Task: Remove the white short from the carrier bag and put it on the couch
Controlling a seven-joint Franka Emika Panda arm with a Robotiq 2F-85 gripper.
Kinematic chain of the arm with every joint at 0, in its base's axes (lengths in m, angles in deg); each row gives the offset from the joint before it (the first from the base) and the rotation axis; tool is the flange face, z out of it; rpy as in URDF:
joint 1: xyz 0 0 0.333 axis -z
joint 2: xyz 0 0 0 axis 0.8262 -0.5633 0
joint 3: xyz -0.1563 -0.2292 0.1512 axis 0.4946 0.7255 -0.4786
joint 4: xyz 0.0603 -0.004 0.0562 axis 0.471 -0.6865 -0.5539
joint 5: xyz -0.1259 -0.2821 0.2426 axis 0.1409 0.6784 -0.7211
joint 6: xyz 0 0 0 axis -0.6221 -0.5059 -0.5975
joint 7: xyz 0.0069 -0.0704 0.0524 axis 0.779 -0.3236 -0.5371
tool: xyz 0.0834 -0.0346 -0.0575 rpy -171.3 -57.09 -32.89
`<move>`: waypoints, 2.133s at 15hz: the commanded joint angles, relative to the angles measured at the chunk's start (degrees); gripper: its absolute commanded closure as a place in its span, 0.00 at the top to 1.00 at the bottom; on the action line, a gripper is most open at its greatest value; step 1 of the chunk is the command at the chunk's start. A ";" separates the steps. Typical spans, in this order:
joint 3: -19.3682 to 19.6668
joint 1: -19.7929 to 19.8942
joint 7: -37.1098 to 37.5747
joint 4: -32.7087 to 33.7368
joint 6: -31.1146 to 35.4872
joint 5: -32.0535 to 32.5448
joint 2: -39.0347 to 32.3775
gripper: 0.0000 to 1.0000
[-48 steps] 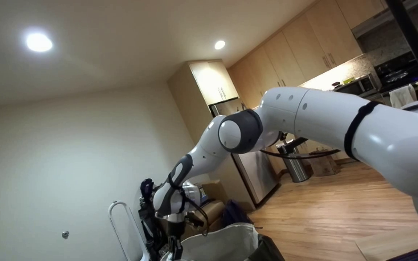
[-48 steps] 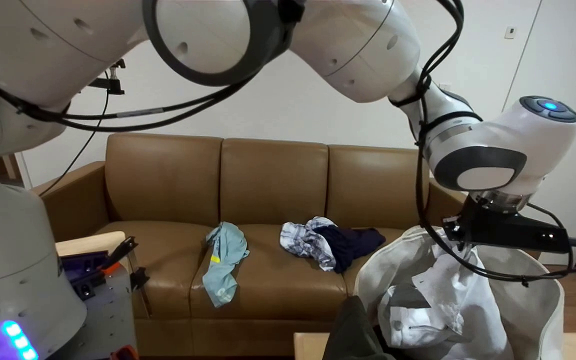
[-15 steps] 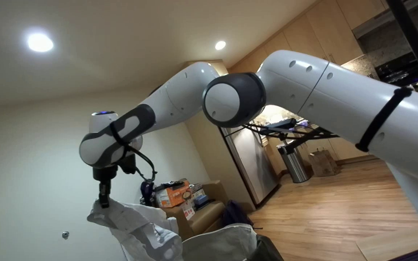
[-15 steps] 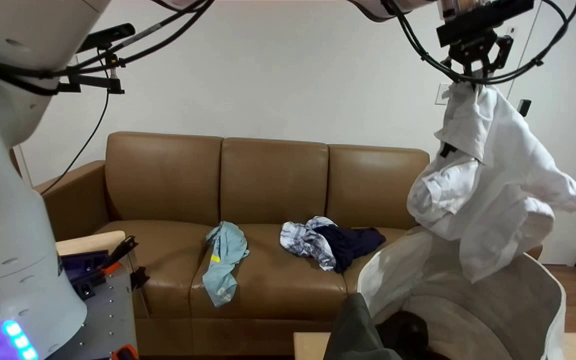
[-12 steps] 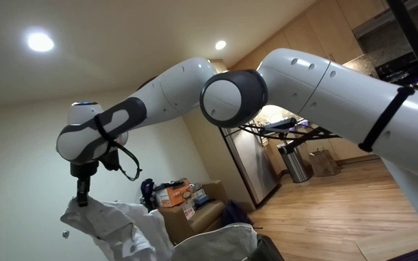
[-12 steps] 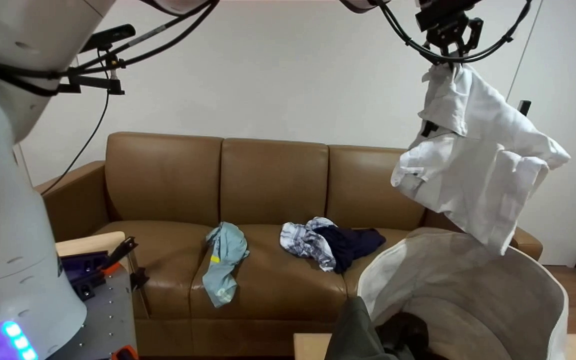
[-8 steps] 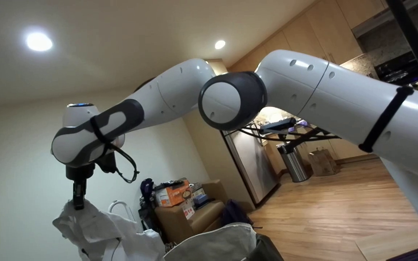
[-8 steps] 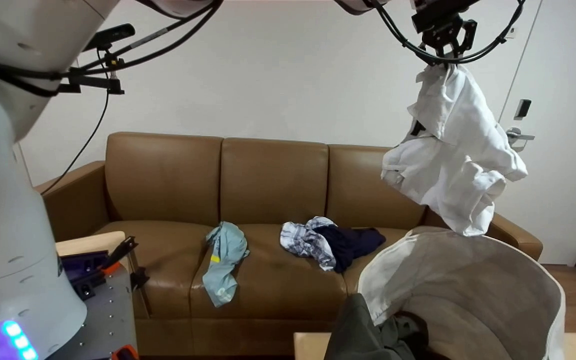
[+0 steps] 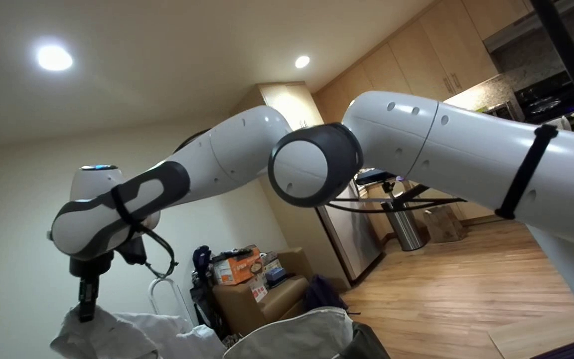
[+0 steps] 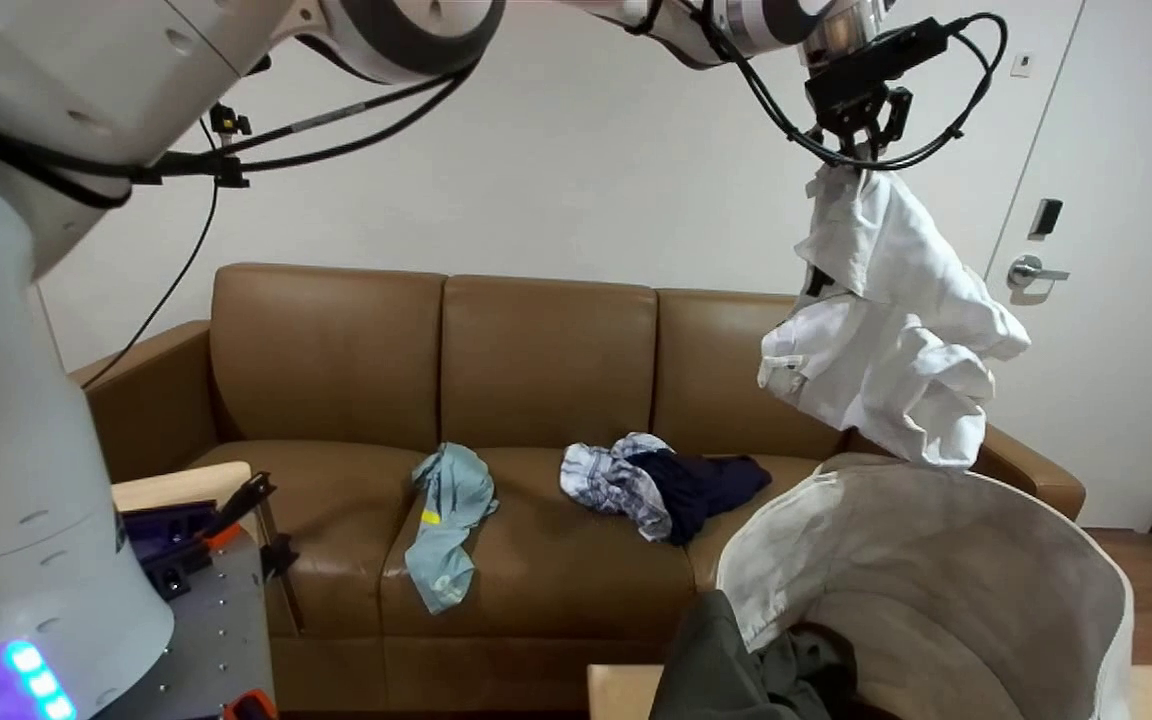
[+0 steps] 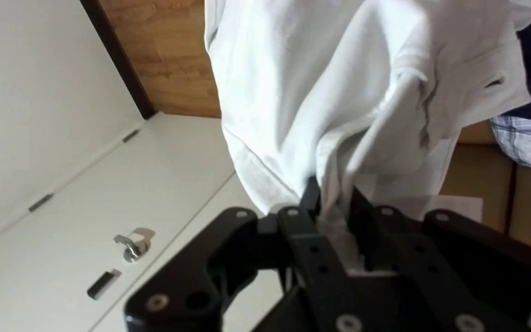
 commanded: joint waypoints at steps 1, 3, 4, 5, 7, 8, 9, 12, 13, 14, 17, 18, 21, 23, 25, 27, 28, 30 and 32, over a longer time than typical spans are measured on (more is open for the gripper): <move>-4.03 -2.85 -7.47 11.96 -1.71 -0.34 -7.08 0.08; -5.82 -5.02 -11.13 14.86 -2.05 -0.91 -9.13 0.09; -6.49 -6.24 -13.05 16.01 -2.40 -0.97 -10.09 0.08; -7.50 -7.01 -15.23 17.22 -2.17 -1.55 -10.97 0.08; -9.86 -8.03 -19.89 17.82 -0.15 -1.49 -12.72 0.09; -7.76 -7.88 -14.10 11.83 -0.38 -0.30 -9.07 0.13; -8.54 -8.41 -15.47 12.52 -0.26 -0.31 -9.87 0.13; -8.88 -8.62 -16.80 13.53 -0.19 -0.31 -10.90 0.13; -8.87 -8.46 -16.95 13.69 -0.19 -0.31 -10.95 0.13; -8.87 -8.31 -17.13 13.79 -0.19 -0.31 -10.95 0.13; -11.71 -9.44 -18.48 12.51 0.75 -2.43 -12.52 0.08; -13.37 -9.93 -17.65 11.57 1.36 -3.93 -13.24 0.08; -15.34 -11.91 -15.73 7.98 3.81 -5.36 -14.79 0.09; -15.19 -13.35 -12.58 3.78 4.53 -5.57 -14.32 0.09; -15.24 -13.83 -9.36 -1.60 5.82 -6.20 -13.25 0.09; -15.67 -13.52 -6.61 -8.19 8.13 -7.21 -11.47 0.09; -16.85 -12.87 -7.41 -11.89 9.22 -8.15 -10.72 0.08; -21.78 -10.59 -13.34 -17.04 10.32 -11.52 -10.75 0.08; -25.93 -7.93 -17.53 -22.36 13.19 -14.34 -10.79 0.08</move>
